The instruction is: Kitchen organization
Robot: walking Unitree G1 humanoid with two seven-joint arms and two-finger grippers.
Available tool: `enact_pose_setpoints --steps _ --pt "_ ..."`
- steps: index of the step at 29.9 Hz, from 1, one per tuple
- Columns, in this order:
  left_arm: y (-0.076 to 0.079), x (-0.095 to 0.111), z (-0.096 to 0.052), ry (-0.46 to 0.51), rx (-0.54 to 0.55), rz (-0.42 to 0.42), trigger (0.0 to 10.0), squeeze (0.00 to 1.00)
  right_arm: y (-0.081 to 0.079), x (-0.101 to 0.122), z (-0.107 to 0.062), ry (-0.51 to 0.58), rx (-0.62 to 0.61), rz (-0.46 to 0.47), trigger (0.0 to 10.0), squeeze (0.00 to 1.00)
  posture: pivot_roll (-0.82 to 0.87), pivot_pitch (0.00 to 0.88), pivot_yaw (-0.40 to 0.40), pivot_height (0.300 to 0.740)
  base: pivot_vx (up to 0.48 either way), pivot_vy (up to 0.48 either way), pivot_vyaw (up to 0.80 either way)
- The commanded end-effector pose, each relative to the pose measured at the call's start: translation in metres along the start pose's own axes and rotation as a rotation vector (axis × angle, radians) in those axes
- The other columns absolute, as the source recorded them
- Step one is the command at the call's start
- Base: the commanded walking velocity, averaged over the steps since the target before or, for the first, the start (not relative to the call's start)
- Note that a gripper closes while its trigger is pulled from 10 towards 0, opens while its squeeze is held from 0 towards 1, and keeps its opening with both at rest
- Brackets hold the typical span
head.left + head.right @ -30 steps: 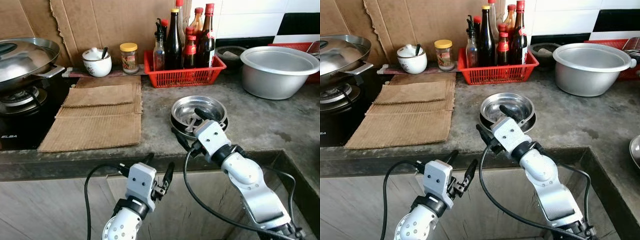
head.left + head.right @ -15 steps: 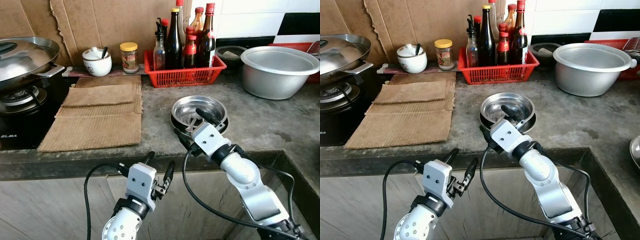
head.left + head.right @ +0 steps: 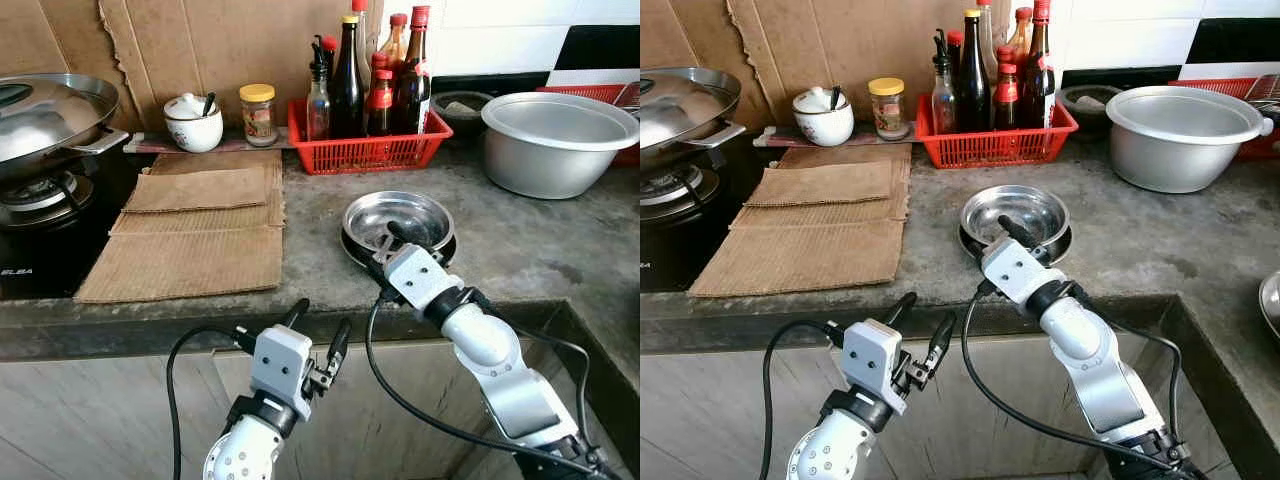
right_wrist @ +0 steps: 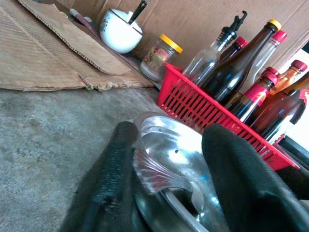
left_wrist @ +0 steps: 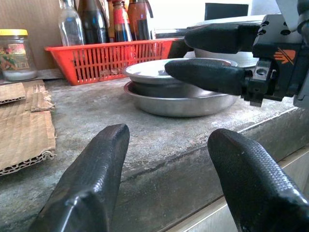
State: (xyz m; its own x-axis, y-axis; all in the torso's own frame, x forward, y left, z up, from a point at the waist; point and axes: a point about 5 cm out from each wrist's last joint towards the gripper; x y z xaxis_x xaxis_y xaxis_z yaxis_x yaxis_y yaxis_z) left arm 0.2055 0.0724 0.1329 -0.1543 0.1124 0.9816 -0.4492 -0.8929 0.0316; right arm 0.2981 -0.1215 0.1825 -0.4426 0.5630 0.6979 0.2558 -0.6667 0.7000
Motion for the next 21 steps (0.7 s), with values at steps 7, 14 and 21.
enact_pose_setpoints --steps 7,14,21 --pt "0.0 -0.001 -0.001 0.0 0.01 0.002 10.0 0.0 0.01 0.0 0.003 0.011 -0.041 -0.013 0.0 0.0 0.01 0.03 -0.009 0.74 0.0 0.0 0.0" --pt "-0.001 -0.002 0.0 -0.002 0.014 0.001 10.0 0.0 0.013 0.001 0.004 0.015 -0.061 -0.019 0.0 0.0 0.01 0.029 -0.009 0.74 0.0 0.0 0.0" --pt "-0.001 -0.001 0.001 -0.005 0.022 0.0 10.0 0.0 0.016 0.002 0.006 0.016 -0.083 -0.004 0.0 0.0 0.01 0.039 -0.015 0.74 0.0 0.0 0.0"
Point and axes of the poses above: a point about 5 cm out from each wrist's last joint towards the gripper, its own z axis pointing out of the wrist towards the gripper, its own x axis along the axis of the wrist's last joint, y = z × x, and after that the axes turned 7 degrees about -z, right-handed
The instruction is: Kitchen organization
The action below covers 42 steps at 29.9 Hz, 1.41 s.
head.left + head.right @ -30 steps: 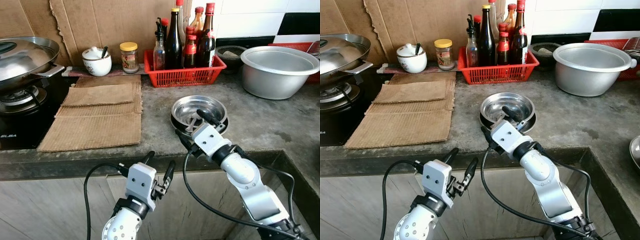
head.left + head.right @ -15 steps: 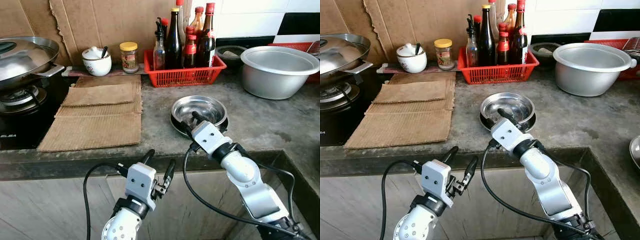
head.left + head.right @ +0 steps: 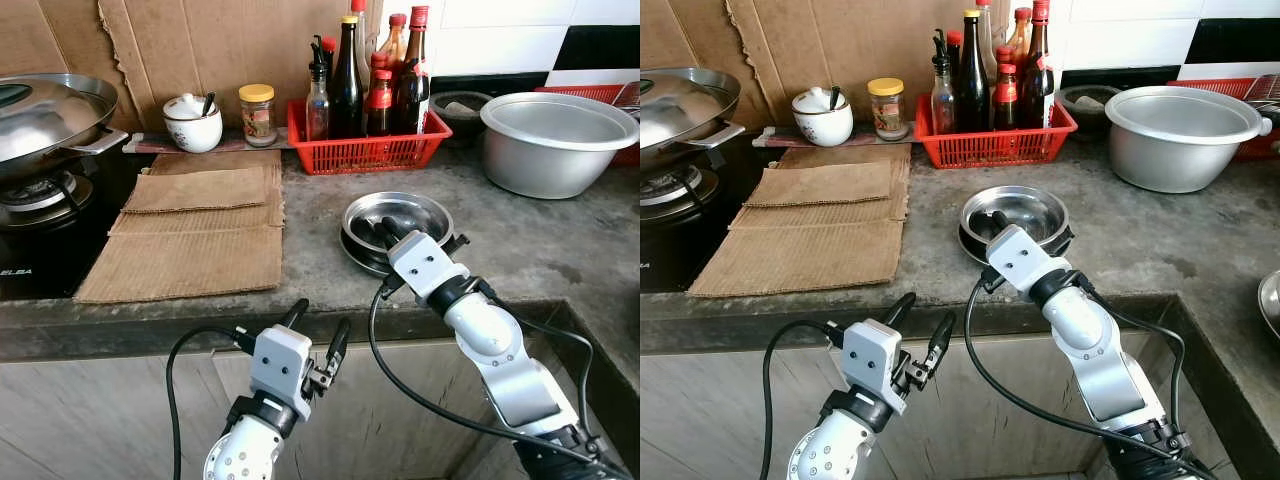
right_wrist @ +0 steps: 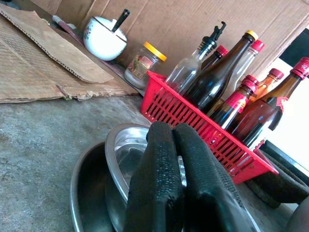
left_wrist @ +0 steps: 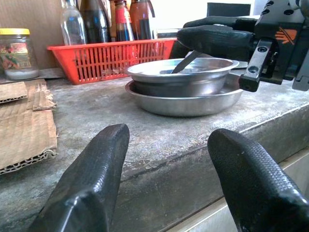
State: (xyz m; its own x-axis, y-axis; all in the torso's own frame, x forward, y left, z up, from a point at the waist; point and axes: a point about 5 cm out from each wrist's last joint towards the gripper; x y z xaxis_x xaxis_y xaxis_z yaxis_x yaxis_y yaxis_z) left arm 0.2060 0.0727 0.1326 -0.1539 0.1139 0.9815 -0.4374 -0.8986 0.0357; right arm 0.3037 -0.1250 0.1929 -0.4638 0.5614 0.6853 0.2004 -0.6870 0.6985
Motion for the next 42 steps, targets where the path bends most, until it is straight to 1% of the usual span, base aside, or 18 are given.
enact_pose_setpoints --steps 1,3,5,9,10,15,16,17,20,36,38,42 --pt "0.0 -0.001 0.001 -0.008 0.01 0.002 10.0 0.0 0.006 0.0 0.001 -0.008 -0.037 0.024 0.0 0.0 0.01 0.041 -0.015 0.74 0.0 0.0 0.0" --pt "-0.001 -0.002 0.001 -0.013 0.015 0.002 10.0 0.0 0.007 0.002 0.002 -0.004 -0.068 0.076 0.0 0.0 0.01 0.042 -0.015 0.74 0.0 0.0 0.0" --pt "-0.002 -0.003 0.001 -0.023 0.021 0.003 10.0 0.0 0.01 0.008 0.003 0.007 -0.124 0.16 0.0 0.0 0.01 0.043 -0.015 0.74 0.0 0.0 0.0" --pt "-0.002 -0.004 0.002 -0.03 0.025 0.008 10.0 0.0 0.023 0.02 0.005 0.034 -0.286 0.322 0.0 0.0 0.01 0.043 -0.015 0.74 0.0 0.0 0.0" --pt "-0.003 -0.004 0.002 -0.031 0.028 0.009 10.0 0.0 0.029 0.026 0.006 0.049 -0.345 0.38 0.0 0.0 0.01 0.044 -0.015 0.74 0.0 0.0 0.0" --pt "-0.004 -0.004 0.002 -0.03 0.034 0.008 10.0 0.0 0.034 0.036 0.006 0.083 -0.396 0.425 0.0 0.0 0.01 0.043 -0.011 0.74 0.0 0.0 0.0" --pt "-0.005 -0.003 0.002 -0.027 0.04 0.007 10.0 0.0 0.036 0.041 0.005 0.099 -0.417 0.447 0.0 0.0 0.01 0.042 -0.009 0.74 0.0 0.0 0.0" --pt "-0.006 -0.003 0.002 -0.025 0.043 0.003 10.0 0.0 0.036 0.043 0.004 0.102 -0.431 0.472 0.0 0.0 0.01 0.041 -0.009 0.74 0.0 0.0 0.0" --pt "-0.006 -0.003 0.002 -0.027 0.043 0.0 10.0 0.0 0.037 0.046 0.003 0.102 -0.444 0.5 0.0 0.0 0.01 0.041 -0.004 0.74 0.0 0.0 0.0" --pt "-0.005 -0.004 0.001 -0.035 0.04 0.003 10.0 0.0 0.042 0.055 0.005 0.12 -0.463 0.54 0.0 0.0 0.01 0.041 -0.004 0.74 -0.292 0.0 0.0" --pt "-0.006 -0.004 0.001 -0.036 0.04 0.004 10.0 0.0 0.048 0.06 0.006 0.142 -0.487 0.572 0.0 0.0 0.01 0.042 -0.004 0.74 -0.257 0.0 0.0" --pt "-0.006 -0.004 0.001 -0.036 0.039 0.003 10.0 0.0 0.051 0.063 0.007 0.154 -0.493 0.573 0.0 0.0 0.01 0.041 -0.004 0.74 -0.254 0.0 0.0"
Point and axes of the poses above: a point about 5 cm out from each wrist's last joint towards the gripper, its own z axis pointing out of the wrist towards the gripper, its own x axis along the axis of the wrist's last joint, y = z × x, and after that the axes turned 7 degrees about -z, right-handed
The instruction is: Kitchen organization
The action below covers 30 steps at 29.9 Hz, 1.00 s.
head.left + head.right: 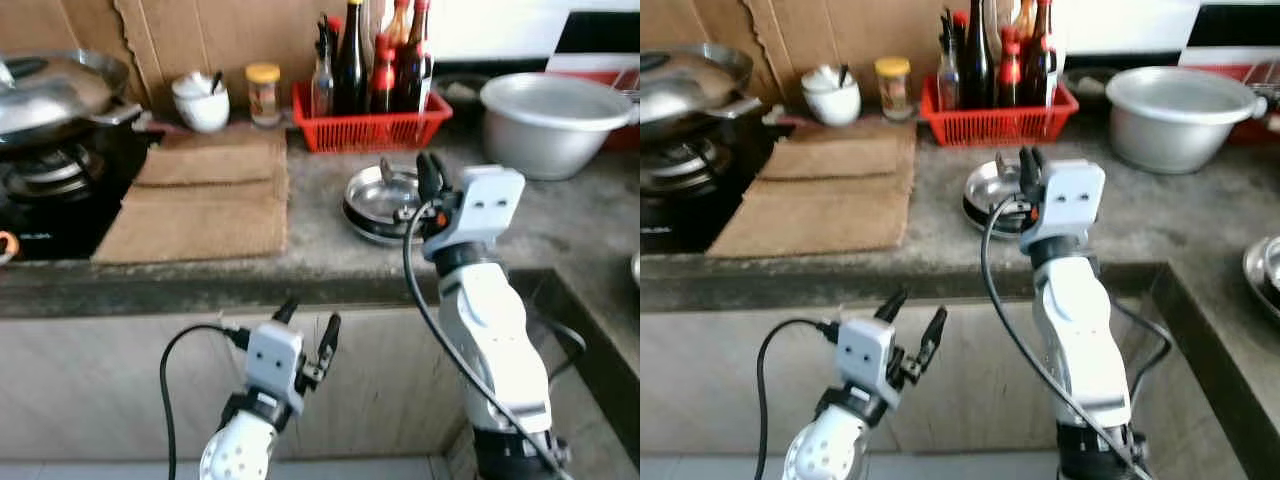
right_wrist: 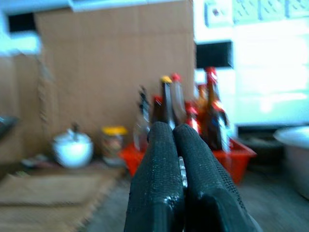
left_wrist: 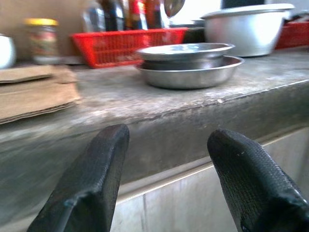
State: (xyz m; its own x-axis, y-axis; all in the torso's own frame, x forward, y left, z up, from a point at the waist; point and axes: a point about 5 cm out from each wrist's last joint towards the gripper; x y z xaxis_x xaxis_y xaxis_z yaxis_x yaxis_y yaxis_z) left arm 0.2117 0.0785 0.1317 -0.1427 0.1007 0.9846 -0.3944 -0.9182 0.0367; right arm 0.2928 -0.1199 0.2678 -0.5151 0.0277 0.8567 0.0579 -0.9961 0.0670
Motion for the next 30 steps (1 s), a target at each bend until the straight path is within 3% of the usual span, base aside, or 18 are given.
enact_pose_setpoints --steps 1,6,16,24,30 --pt "0.002 -0.003 -0.001 -0.02 -0.008 -0.003 10.0 0.0 0.002 0.006 0.001 0.013 -0.013 0.016 0.0 0.0 0.01 0.041 -0.004 0.74 -0.255 0.0 0.0" --pt "0.002 -0.004 -0.001 -0.022 -0.009 -0.003 10.0 0.0 0.002 0.001 -0.002 -0.007 -0.003 -0.004 0.0 0.0 0.01 0.04 -0.004 0.74 -0.259 0.0 0.0" --pt "0.002 -0.005 -0.001 -0.027 -0.01 -0.003 10.0 0.0 0.0 -0.017 -0.029 -0.098 0.043 -0.029 0.0 0.0 0.01 0.029 -0.006 0.74 -0.255 0.0 0.0" --pt "0.002 -0.006 -0.001 -0.031 -0.008 -0.003 10.0 0.0 -0.001 -0.035 -0.052 -0.196 0.045 -0.031 0.0 0.0 0.01 0.02 -0.005 0.74 -0.12 0.0 0.0" --pt "0.002 -0.008 -0.001 -0.043 -0.005 0.002 10.0 0.0 -0.002 -0.04 -0.059 -0.224 0.062 -0.049 0.0 0.0 0.01 0.02 -0.005 0.74 0.0 0.0 0.0"
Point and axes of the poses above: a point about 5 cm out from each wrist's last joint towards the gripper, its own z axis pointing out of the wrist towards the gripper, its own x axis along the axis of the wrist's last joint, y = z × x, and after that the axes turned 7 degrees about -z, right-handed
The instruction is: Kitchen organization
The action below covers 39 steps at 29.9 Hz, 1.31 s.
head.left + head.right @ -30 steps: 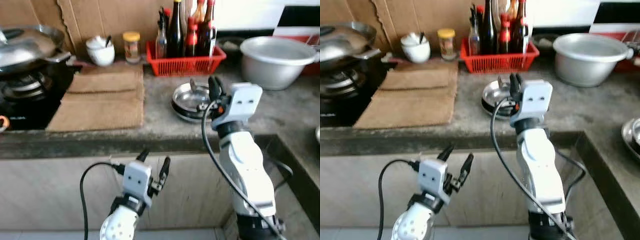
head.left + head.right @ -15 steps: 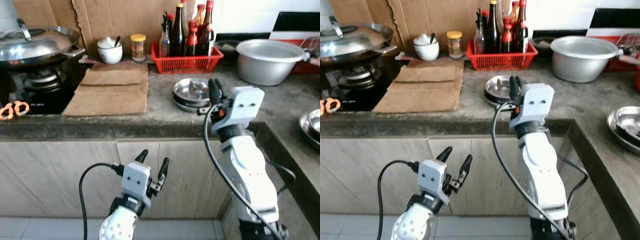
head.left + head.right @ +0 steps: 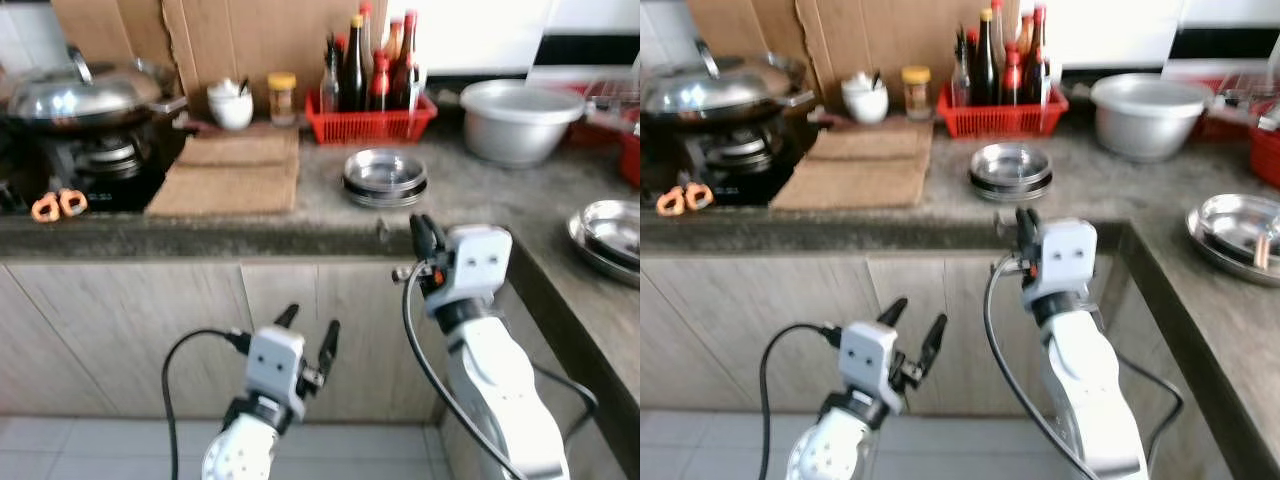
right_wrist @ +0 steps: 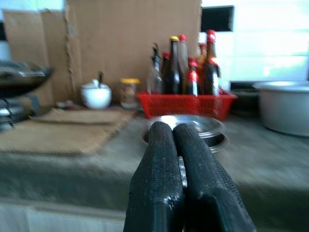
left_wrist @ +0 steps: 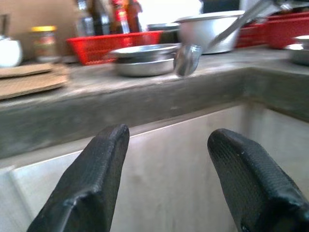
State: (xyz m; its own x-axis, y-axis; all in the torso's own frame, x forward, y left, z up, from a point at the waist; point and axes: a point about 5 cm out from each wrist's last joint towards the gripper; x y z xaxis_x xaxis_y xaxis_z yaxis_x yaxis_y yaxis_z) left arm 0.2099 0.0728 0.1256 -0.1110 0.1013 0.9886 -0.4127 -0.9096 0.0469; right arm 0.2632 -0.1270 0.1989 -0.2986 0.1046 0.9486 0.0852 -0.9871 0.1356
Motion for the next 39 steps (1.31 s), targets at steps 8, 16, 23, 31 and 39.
enact_pose_setpoints --steps 8,16,23,31,39 --pt "-0.005 -0.001 -0.001 -0.014 0.021 -0.01 10.0 0.0 -0.004 -0.007 -0.006 -0.038 0.021 -0.004 10.0 0.0 0.0 0.031 -0.002 0.74 0.0 0.0 -0.06" --pt "-0.006 -0.001 -0.001 -0.013 0.032 -0.015 10.0 0.0 -0.006 -0.011 -0.008 -0.058 0.023 0.003 10.0 0.0 0.01 0.036 -0.002 0.74 0.0 0.228 -0.76" --pt "-0.007 -0.001 -0.001 -0.013 0.032 -0.015 10.0 0.0 -0.009 -0.011 -0.007 -0.058 0.023 0.008 10.0 0.0 0.01 0.037 -0.002 0.74 0.0 0.304 -0.79" --pt "-0.008 -0.001 -0.001 -0.014 0.031 -0.015 10.0 0.0 -0.009 -0.011 -0.007 -0.053 0.024 0.006 10.0 0.0 0.0 0.038 0.001 0.74 0.0 0.304 -0.78" --pt "-0.008 -0.001 -0.001 -0.015 0.028 -0.014 10.0 0.0 -0.01 -0.011 -0.007 -0.055 0.023 0.009 10.0 0.0 0.0 0.039 0.005 0.74 0.0 0.302 -0.78"
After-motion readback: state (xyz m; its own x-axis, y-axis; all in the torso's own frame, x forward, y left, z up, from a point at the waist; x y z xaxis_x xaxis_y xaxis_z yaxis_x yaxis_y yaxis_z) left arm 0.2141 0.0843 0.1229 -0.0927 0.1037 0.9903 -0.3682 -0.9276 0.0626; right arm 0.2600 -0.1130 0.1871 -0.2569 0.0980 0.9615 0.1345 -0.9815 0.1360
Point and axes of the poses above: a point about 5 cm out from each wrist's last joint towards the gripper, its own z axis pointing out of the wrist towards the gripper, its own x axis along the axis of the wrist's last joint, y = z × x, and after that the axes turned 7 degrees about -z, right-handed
